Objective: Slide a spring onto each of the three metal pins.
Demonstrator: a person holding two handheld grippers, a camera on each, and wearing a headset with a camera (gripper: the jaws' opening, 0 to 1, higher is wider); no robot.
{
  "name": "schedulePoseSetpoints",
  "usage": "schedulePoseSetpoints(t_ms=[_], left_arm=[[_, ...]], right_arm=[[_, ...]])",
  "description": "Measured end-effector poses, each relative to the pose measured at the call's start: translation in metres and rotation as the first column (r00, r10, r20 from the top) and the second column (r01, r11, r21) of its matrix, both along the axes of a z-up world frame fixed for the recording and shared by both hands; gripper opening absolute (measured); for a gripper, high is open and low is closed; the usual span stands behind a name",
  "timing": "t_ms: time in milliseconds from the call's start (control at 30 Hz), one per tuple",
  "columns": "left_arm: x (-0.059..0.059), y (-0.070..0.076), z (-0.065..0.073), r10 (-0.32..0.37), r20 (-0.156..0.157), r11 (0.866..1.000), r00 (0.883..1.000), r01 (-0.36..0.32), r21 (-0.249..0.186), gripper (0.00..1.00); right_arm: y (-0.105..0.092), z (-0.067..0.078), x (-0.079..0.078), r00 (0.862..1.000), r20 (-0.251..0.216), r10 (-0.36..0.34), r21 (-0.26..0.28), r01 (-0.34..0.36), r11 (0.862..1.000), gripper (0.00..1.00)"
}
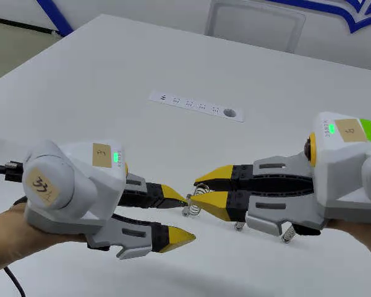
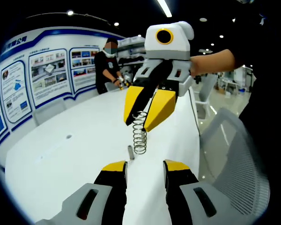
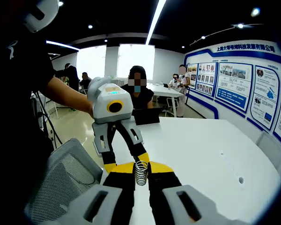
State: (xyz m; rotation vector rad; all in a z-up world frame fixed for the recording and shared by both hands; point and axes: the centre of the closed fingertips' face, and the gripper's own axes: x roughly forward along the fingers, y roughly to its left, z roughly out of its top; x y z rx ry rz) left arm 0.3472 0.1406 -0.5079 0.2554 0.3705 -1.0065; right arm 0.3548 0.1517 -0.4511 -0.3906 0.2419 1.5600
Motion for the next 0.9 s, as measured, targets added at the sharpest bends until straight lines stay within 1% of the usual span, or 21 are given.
schedulePoseSetpoints(t_ms=[67, 100, 200, 233, 267, 367, 433, 467, 567, 700, 800, 867, 900], left_arm=[[0.0, 0.006, 0.003, 0.017, 0.004, 1.0, 1.0, -0.017, -0.023, 0.36], [0.0, 0.008, 0.003, 0.022, 0.003, 0.999, 1.0, -0.022, -0.025, 0.38], [0.002, 0.019, 0.004, 0.053, 0.016, 0.998, 0.998, -0.053, -0.018, 0.44], [0.004, 0.024, 0.005, 0.074, 0.023, 0.997, 0.997, -0.074, -0.017, 0.46], [0.005, 0.028, 0.005, 0.089, 0.028, 0.996, 0.996, -0.088, -0.016, 0.49], [0.009, 0.039, 0.005, 0.129, 0.031, 0.992, 0.991, -0.129, -0.008, 0.54], [0.012, 0.045, 0.008, 0.156, 0.037, 0.988, 0.987, -0.155, -0.017, 0.57], [0.013, 0.047, 0.01, 0.171, 0.038, 0.985, 0.985, -0.17, -0.025, 0.61], [0.017, 0.053, 0.008, 0.2, 0.028, 0.98, 0.979, -0.199, -0.027, 0.69], [0.021, 0.062, -0.001, 0.224, 0.007, 0.975, 0.975, -0.224, -0.005, 0.76], [0.023, 0.064, -0.001, 0.241, 0.001, 0.97, 0.971, -0.241, -0.02, 0.84], [0.024, 0.064, -0.001, 0.248, -0.002, 0.968, 0.969, -0.248, -0.029, 0.9], [0.025, 0.065, -0.002, 0.254, -0.005, 0.967, 0.967, -0.254, -0.033, 0.92]], right_arm=[[0.001, 0.0, 0.007, 1.0, 0.005, -0.023, -0.003, 0.023, 1.0, 0.11], [0.001, 0.0, 0.01, 0.999, 0.008, -0.032, -0.002, 0.032, 0.999, 0.11], [0.002, -0.001, 0.022, 0.997, 0.015, -0.069, 0.004, 0.069, 0.998, 0.11], [0.003, -0.002, 0.03, 0.995, 0.031, -0.094, 0.006, 0.094, 0.996, 0.11], [0.003, -0.004, 0.035, 0.993, 0.035, -0.108, 0.007, 0.108, 0.994, 0.11], [0.004, -0.007, 0.053, 0.984, 0.002, -0.179, 0.033, 0.179, 0.983, 0.11], [0.005, -0.013, 0.064, 0.976, -0.012, -0.218, 0.031, 0.218, 0.975, 0.11], [0.006, -0.016, 0.068, 0.972, -0.015, -0.233, 0.028, 0.234, 0.972, 0.11], [0.01, -0.027, 0.073, 0.968, -0.016, -0.25, 0.008, 0.25, 0.968, 0.11], [0.012, -0.041, 0.08, 0.961, -0.015, -0.278, -0.014, 0.278, 0.961, 0.11], [0.012, -0.051, 0.088, 0.949, -0.019, -0.315, -0.022, 0.315, 0.949, 0.11], [0.012, -0.057, 0.091, 0.944, -0.031, -0.329, -0.028, 0.329, 0.944, 0.11], [0.013, -0.061, 0.094, 0.939, -0.045, -0.342, -0.031, 0.341, 0.94, 0.11]])
